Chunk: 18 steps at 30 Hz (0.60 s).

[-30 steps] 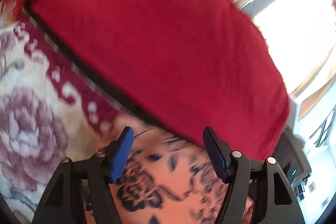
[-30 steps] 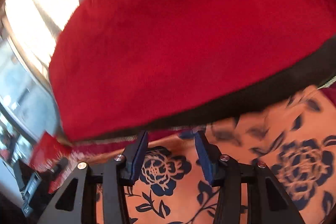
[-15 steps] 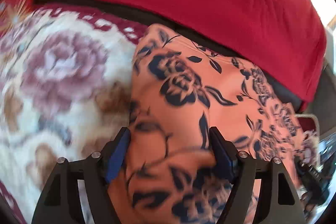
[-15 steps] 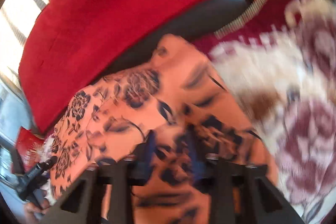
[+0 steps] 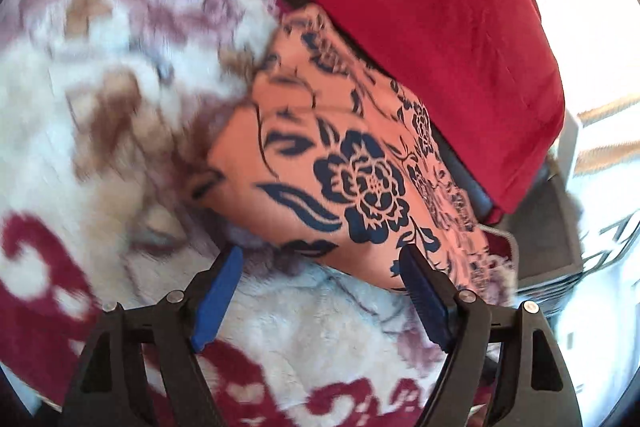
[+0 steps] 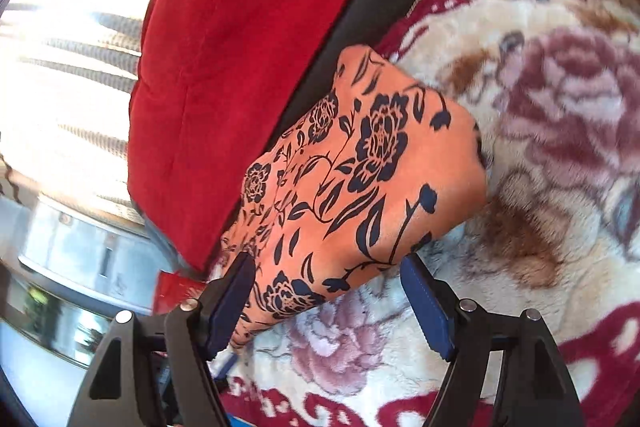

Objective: Fold small clothes

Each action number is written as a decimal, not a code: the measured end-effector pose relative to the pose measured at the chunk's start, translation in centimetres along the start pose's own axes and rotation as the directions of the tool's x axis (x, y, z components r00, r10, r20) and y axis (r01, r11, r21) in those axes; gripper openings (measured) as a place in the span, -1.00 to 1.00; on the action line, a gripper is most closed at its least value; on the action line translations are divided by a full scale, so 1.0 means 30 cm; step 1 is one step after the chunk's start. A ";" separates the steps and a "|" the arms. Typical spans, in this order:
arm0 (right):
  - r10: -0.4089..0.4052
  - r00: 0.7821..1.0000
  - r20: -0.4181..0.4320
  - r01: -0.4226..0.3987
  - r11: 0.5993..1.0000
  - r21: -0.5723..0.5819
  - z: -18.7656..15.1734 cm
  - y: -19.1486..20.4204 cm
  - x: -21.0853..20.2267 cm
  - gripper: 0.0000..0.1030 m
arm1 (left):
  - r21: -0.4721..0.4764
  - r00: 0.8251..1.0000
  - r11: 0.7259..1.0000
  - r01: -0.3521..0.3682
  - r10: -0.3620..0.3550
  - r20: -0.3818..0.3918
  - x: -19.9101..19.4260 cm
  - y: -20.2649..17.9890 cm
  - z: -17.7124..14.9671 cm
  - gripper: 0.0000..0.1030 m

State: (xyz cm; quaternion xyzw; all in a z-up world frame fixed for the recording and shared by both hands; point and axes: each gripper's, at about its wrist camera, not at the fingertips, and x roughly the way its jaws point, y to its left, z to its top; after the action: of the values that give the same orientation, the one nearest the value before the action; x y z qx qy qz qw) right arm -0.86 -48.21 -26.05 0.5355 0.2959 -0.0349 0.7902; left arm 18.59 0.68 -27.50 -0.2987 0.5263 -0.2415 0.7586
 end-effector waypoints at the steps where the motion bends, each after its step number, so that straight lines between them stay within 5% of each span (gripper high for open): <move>1: -0.002 1.000 -0.007 0.002 0.999 0.036 0.002 -0.024 0.018 0.52 | -0.048 0.999 0.998 0.036 -0.038 -0.031 0.031 0.015 -0.001 0.57; 6: 0.045 0.999 -0.017 -0.041 0.979 0.202 0.042 -0.115 0.113 0.51 | -0.169 0.990 0.976 0.139 -0.135 0.035 0.075 0.029 0.031 0.73; 10: 0.076 0.996 0.043 -0.083 0.981 0.176 0.089 -0.094 0.184 0.49 | -0.306 0.966 0.918 0.251 -0.216 0.145 0.110 0.079 0.084 0.71; 13: 0.075 0.993 0.092 -0.090 0.982 0.165 0.117 -0.070 0.218 0.38 | -0.280 0.963 0.927 0.251 -0.210 0.169 0.125 0.065 0.101 0.69; 14: 0.057 0.993 0.106 -0.074 0.985 0.158 0.129 -0.065 0.233 0.10 | -0.263 0.965 0.935 0.240 -0.199 0.172 0.125 0.053 0.100 0.62; 15: 0.044 0.993 0.110 -0.061 0.986 0.156 0.136 -0.062 0.241 -0.42 | -0.243 0.968 0.944 0.223 -0.184 0.174 0.114 0.049 0.099 0.26; 16: 0.011 0.994 0.110 -0.029 0.986 0.163 0.148 -0.074 0.264 -0.52 | -0.219 0.971 0.956 0.197 -0.160 0.175 0.115 0.039 0.105 -0.19; 18: -0.010 0.991 0.131 -0.012 0.987 0.162 0.155 -0.072 0.273 -0.60 | -0.172 0.977 0.973 0.156 -0.125 0.175 0.110 0.024 0.115 -0.41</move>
State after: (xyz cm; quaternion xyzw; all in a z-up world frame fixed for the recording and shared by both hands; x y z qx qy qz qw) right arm 7.06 -51.00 -30.81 0.5949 0.2393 -0.0936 0.7617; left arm 22.96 -0.38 -29.25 -0.4230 0.4600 -0.2197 0.7491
